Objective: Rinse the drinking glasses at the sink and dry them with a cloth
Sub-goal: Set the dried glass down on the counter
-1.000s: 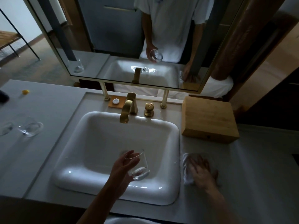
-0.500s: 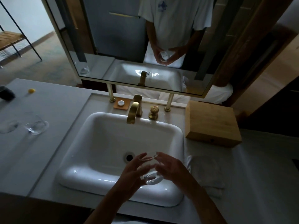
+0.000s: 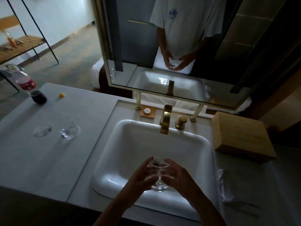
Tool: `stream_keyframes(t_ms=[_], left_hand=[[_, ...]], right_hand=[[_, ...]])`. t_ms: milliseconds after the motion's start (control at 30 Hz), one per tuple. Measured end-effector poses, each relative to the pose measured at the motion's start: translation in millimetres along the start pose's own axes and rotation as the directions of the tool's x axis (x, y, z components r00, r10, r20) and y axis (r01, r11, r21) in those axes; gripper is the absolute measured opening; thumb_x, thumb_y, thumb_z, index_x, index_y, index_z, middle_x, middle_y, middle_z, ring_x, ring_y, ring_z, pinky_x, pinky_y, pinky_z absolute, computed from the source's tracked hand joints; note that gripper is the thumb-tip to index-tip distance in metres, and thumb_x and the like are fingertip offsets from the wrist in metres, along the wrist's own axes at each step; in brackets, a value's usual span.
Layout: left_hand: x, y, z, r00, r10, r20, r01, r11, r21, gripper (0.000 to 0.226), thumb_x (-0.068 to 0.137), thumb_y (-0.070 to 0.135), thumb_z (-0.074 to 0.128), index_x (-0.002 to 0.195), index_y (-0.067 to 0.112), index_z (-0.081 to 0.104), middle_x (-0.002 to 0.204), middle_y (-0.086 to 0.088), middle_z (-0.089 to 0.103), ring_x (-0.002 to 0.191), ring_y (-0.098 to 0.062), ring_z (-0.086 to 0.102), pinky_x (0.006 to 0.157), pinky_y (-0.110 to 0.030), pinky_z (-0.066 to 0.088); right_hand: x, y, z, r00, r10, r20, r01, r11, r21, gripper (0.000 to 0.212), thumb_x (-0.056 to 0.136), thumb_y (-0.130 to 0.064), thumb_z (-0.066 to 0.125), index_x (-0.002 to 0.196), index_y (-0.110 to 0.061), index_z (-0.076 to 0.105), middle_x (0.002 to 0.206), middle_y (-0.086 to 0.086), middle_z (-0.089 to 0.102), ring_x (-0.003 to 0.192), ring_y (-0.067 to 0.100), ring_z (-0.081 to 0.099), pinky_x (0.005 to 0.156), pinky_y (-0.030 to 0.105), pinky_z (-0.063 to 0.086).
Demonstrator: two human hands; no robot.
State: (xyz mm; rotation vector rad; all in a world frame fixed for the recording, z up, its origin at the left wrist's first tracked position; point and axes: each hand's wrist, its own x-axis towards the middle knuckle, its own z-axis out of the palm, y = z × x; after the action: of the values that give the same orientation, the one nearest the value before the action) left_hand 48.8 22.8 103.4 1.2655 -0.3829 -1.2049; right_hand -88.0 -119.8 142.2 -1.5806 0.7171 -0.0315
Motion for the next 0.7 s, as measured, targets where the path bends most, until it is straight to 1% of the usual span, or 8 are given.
stream_keyframes(t_ms=[33,133,233,367,467,567,633,700], left_hand=[[-1,3,-12,1.000,0.007,0.006,-0.007,1.000,0.013,0.077,0.078,0.016,0.080,0.145,0.026,0.042,0.131,-0.015,0.065,0.119,-0.032,0.064,0.093,-0.051,0.053],[-6,9,-52,0.999,0.028,-0.019,-0.027,0.998,0.049,0.083,0.076,0.024,0.083,0.147,0.033,0.041,0.129,-0.017,0.065,0.122,-0.034,0.062,0.092,-0.049,0.053],[-11,16,-93,0.997,0.063,-0.051,-0.059,0.995,0.075,0.081,0.078,0.026,0.084,0.147,0.038,0.042,0.130,-0.017,0.064,0.124,-0.033,0.061,0.091,-0.043,0.053],[-23,32,-151,0.988,0.134,-0.078,-0.125,0.986,0.110,0.083,0.078,0.023,0.082,0.149,0.029,0.040,0.126,-0.015,0.067,0.123,-0.027,0.062,0.102,-0.042,0.050],[-34,44,-196,0.981,0.153,-0.121,-0.141,0.985,0.101,0.084,0.072,0.026,0.086,0.146,0.030,0.045,0.124,-0.012,0.068,0.121,-0.024,0.063,0.100,-0.042,0.051],[-44,53,-239,0.968,0.158,-0.195,-0.141,0.985,0.097,0.090,0.062,0.041,0.092,0.140,0.023,0.051,0.122,-0.011,0.069,0.117,-0.022,0.064,0.098,-0.038,0.053],[-48,58,-267,0.961,0.141,-0.239,-0.123,0.988,0.088,0.099,0.055,0.053,0.093,0.138,0.018,0.051,0.120,-0.008,0.070,0.113,-0.017,0.066,0.092,-0.032,0.054],[-54,61,-294,0.959,0.123,-0.254,-0.105,0.991,0.082,0.102,0.054,0.058,0.092,0.138,0.019,0.049,0.125,-0.008,0.067,0.113,-0.015,0.065,0.093,-0.031,0.053]], right_hand=[[3,-8,10,1.000,-0.010,0.007,0.011,1.000,-0.009,0.040,0.086,-0.012,0.073,0.118,-0.029,0.056,0.115,-0.008,0.072,0.112,0.005,0.065,0.089,0.020,0.053],[15,-28,43,1.000,-0.024,0.005,0.024,1.000,-0.010,0.053,0.084,-0.022,0.076,0.128,-0.037,0.051,0.123,-0.005,0.068,0.116,0.003,0.063,0.095,0.025,0.053],[35,-43,79,0.999,-0.037,-0.001,0.037,0.999,-0.019,0.059,0.082,-0.021,0.078,0.132,-0.037,0.051,0.122,-0.005,0.067,0.113,0.004,0.064,0.091,0.024,0.055],[67,-59,131,0.998,-0.055,0.016,0.055,0.998,-0.016,0.056,0.081,-0.008,0.077,0.126,-0.034,0.056,0.114,-0.011,0.072,0.109,0.003,0.066,0.082,0.019,0.054],[95,-68,170,0.997,-0.056,0.047,0.058,0.998,-0.028,0.060,0.079,-0.006,0.078,0.126,-0.035,0.055,0.117,-0.006,0.070,0.111,0.008,0.066,0.086,0.024,0.055],[124,-78,211,0.993,-0.067,0.096,0.072,0.996,-0.049,0.064,0.077,-0.006,0.080,0.129,-0.031,0.053,0.120,-0.003,0.068,0.111,0.010,0.066,0.091,0.027,0.055],[143,-86,236,0.988,-0.069,0.137,0.077,0.996,-0.051,0.066,0.075,-0.008,0.082,0.129,-0.030,0.053,0.120,-0.002,0.068,0.109,0.010,0.066,0.088,0.026,0.056],[161,-92,261,0.983,-0.064,0.170,0.073,0.996,-0.049,0.068,0.072,-0.007,0.084,0.130,-0.024,0.053,0.121,0.001,0.068,0.107,0.012,0.068,0.084,0.026,0.057]])
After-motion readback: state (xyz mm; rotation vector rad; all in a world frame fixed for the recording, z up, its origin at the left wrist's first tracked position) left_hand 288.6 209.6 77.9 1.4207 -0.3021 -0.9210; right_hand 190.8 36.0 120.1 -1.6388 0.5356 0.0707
